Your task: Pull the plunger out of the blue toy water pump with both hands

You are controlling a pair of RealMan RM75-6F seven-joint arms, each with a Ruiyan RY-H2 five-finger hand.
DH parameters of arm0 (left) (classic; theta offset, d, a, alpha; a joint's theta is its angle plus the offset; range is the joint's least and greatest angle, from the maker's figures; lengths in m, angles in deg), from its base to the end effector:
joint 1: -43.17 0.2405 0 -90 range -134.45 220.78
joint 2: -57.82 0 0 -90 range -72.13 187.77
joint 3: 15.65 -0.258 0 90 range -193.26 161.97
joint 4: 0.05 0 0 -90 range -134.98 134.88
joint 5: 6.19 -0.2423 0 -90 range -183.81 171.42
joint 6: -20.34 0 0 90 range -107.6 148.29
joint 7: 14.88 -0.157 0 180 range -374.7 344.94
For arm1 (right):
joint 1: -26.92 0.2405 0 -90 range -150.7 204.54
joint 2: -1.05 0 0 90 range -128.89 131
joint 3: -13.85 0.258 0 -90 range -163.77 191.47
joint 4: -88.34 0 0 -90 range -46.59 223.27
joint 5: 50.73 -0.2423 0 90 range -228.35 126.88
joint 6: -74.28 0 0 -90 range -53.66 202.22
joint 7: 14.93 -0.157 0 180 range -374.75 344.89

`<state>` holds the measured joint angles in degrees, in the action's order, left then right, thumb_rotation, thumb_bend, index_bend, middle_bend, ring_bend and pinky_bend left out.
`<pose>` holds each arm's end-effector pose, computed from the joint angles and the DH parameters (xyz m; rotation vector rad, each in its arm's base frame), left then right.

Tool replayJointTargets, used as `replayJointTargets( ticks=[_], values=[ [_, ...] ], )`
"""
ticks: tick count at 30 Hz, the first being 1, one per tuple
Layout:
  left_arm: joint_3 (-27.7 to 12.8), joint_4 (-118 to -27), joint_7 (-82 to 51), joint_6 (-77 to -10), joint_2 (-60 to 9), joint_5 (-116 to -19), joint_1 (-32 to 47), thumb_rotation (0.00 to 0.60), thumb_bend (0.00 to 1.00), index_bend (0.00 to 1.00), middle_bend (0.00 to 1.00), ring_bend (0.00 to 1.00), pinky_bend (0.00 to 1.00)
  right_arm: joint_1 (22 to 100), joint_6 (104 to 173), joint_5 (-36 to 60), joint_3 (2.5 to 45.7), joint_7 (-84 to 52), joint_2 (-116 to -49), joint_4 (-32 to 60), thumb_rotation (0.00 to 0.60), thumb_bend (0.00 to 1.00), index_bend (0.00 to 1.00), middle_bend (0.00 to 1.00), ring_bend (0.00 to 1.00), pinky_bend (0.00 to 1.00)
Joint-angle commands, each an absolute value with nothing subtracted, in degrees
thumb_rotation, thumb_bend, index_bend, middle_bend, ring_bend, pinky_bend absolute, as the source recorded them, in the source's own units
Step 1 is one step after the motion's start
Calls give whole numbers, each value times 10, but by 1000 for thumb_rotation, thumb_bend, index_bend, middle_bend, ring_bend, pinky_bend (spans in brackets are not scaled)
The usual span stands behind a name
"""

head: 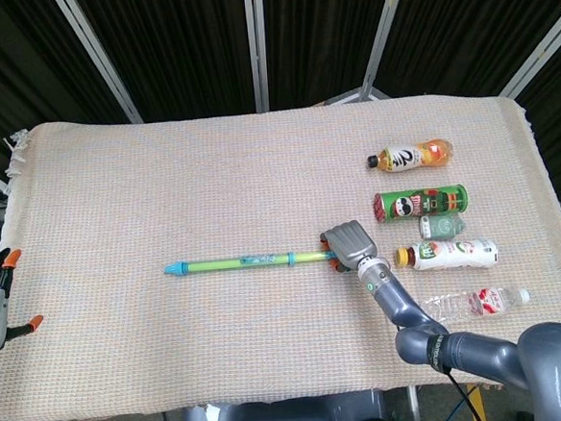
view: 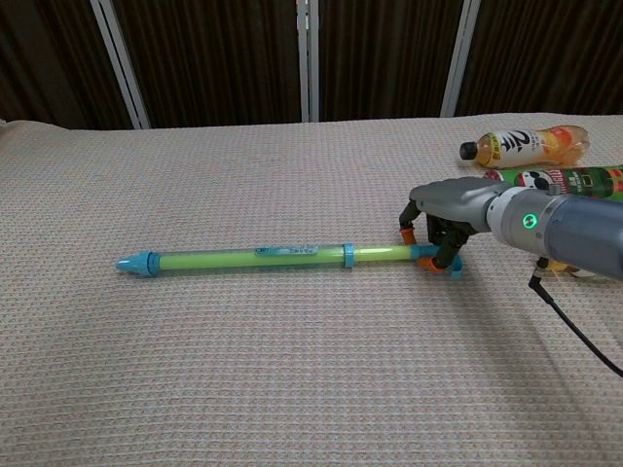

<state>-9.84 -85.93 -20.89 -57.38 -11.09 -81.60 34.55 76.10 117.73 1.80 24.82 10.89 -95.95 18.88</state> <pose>-0.3566 0.2313 0.1157 -1.3341 -0.9118 -0.7306 -0.1570 -0.4009 -0.1001 1.9346 -0.9745 0.6874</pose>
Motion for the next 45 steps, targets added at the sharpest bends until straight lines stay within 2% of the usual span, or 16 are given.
replayJointTargets(
  ticks=[1, 2, 4, 5, 6, 8, 10, 12, 17, 20, 27, 30, 35, 45],
  values=[
    [-99, -858, -209, -572, -112, -817, 344, 600, 0, 0, 0, 0, 0, 758, 1182, 19, 248, 104, -957, 181, 600, 453, 647, 993, 1000, 1000],
    [-99, -858, -208, -572, -113, -818, 344, 600, 0, 0, 17, 2, 1, 757, 1184, 19, 248, 102, -955, 178, 600, 462, 651, 994, 1000, 1000],
    [-97, -855, -205, -576, -116, -821, 342, 600, 0, 0, 150, 94, 87, 754, 1191, 17, 249, 100, -950, 167, 600, 477, 657, 995, 1000, 1000],
    [-95, -852, -202, -579, -120, -824, 340, 600, 0, 0, 284, 205, 188, 752, 1194, 14, 249, 100, -946, 159, 600, 478, 659, 996, 1000, 1000],
    [-93, -850, -199, -580, -122, -827, 338, 600, 0, 0, 376, 296, 274, 751, 1196, 12, 249, 100, -944, 154, 600, 478, 661, 997, 1000, 1000],
    [-89, -846, -190, -576, -126, -835, 330, 600, 0, 25, 599, 514, 517, 748, 1201, 5, 250, 101, -937, 141, 600, 479, 663, 998, 1000, 1000],
    [-85, -842, -182, -567, -130, -844, 317, 600, 0, 73, 718, 636, 701, 745, 1208, 0, 250, 104, -931, 129, 600, 480, 665, 998, 1000, 1000],
    [-78, -833, -170, -542, -136, -855, 292, 600, 0, 128, 795, 720, 836, 742, 1217, -8, 249, 114, -923, 111, 600, 479, 666, 998, 1000, 1000],
    [-67, -824, -141, -469, -141, -881, 226, 600, 0, 226, 895, 818, 985, 742, 1229, -29, 246, 132, -911, 86, 600, 480, 667, 998, 1000, 1000],
    [-65, -824, -126, -416, -145, -884, 190, 600, 0, 259, 934, 847, 1000, 743, 1231, -38, 246, 136, -908, 79, 600, 482, 669, 998, 1000, 1000],
    [-53, -806, -130, -294, -191, -851, 105, 600, 0, 267, 938, 851, 1000, 747, 1238, -54, 245, 145, -903, 71, 600, 488, 673, 999, 1000, 1000],
    [-49, -794, -144, -269, -216, -837, 81, 600, 7, 270, 938, 851, 1000, 748, 1239, -59, 244, 147, -901, 70, 600, 488, 673, 999, 1000, 1000],
    [-47, -777, -151, -236, -254, -810, 54, 600, 98, 279, 938, 851, 1000, 749, 1243, -64, 242, 151, -899, 68, 600, 488, 673, 999, 1000, 1000],
    [-45, -749, -163, -205, -295, -781, 19, 600, 184, 293, 938, 851, 1000, 753, 1249, -64, 243, 149, -892, 58, 600, 488, 674, 999, 1000, 1000]
  ],
)
